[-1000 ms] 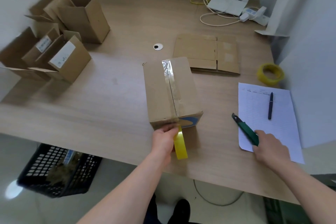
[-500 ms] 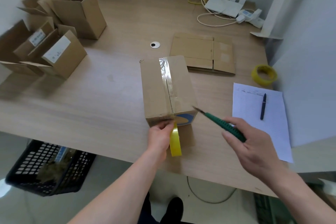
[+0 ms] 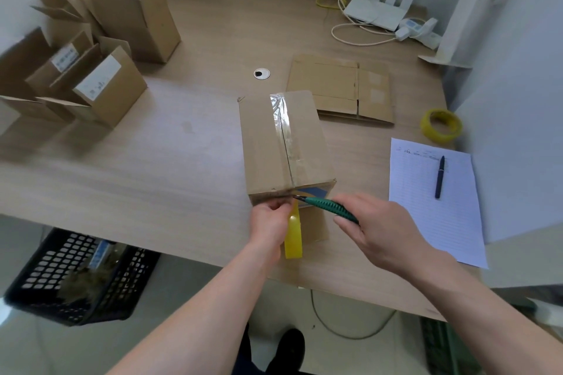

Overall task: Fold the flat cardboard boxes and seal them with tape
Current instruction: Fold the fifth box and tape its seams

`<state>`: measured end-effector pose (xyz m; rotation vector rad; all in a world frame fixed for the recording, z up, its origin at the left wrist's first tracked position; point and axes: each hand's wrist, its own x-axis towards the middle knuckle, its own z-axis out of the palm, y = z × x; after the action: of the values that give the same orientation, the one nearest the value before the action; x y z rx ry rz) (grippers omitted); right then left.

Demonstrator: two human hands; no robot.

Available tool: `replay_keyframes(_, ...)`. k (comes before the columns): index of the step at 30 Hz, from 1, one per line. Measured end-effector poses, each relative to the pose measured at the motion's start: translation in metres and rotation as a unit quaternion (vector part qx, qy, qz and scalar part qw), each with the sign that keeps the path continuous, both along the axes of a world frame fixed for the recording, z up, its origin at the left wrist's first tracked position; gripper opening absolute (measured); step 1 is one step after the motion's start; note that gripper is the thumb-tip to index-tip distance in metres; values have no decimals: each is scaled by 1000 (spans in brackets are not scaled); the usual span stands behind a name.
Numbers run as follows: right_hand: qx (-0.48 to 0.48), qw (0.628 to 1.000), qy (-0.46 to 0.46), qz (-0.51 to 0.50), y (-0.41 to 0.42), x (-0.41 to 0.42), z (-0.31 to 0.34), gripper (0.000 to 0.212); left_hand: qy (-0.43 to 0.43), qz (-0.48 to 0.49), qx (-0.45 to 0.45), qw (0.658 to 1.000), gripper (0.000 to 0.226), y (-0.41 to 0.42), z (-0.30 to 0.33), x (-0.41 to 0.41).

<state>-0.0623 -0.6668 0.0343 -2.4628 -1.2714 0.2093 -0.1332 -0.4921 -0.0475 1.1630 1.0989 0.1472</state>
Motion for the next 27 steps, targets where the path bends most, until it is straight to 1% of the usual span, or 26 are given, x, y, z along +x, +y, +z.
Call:
replay_keyframes(3,-30,999,-12,2,8,5,5,25,30,-3,22,999,14,3,5,4)
replay_keyframes(6,-46,999,-24,-1,16,12,13,24,72,-4,15,997,17,5,1,-4)
replay_keyframes(8,-42,999,-15,4,18,17,16,20,93,-30,29,995,19,4,-3,-14)
replay_keyframes(9,-33,999,6,8,16,19,16,17,97,-43,38,994,21,4,-5,-18)
replay_keyframes(11,0,996,90,-10,3,23,11,9,92,-57,51,993,24,5,-5,-20)
replay_keyframes(13,65,975,201,-69,-19,24,3,14,80,-74,53,993,27,6,1,-20)
replay_keyframes(14,102,959,238,-116,-31,23,-4,18,74,-86,52,992,28,8,4,-19)
replay_keyframes(15,139,942,252,-174,-43,22,-14,21,70,-100,56,991,29,10,6,-18)
replay_keyframes(16,165,926,241,-240,-54,22,-26,21,68,-114,65,989,31,12,8,-18)
replay_keyframes(17,166,912,211,-310,-64,22,-38,19,68,-126,74,987,32,14,10,-18)
replay_keyframes(18,140,902,175,-368,-72,23,-50,15,68,-132,79,986,33,15,12,-17)
replay_keyframes(19,98,897,148,-405,-79,25,-61,14,68,-135,79,985,34,16,14,-17)
replay_keyframes(20,51,897,136,-417,-85,27,-71,18,67,-139,75,985,34,17,15,-17)
replay_keyframes(22,-57,900,163,-401,-91,29,-84,27,58,-154,64,984,33,17,20,-19)
replay_keyframes(23,-124,895,175,-390,-89,29,-87,37,48,-166,54,983,31,17,23,-20)
replay_keyframes(24,-184,892,163,-379,-85,29,-88,46,36,-180,44,982,26,17,27,-22)
replay_keyframes(25,-203,892,135,-381,-78,26,-86,53,23,-195,34,980,20,16,31,-24)
replay_keyframes(26,-175,897,116,-389,-65,20,-80,56,11,-210,27,977,15,16,34,-26)
replay_keyframes(27,-98,903,135,-397,-49,12,-73,56,-2,-221,24,975,12,15,38,-28)
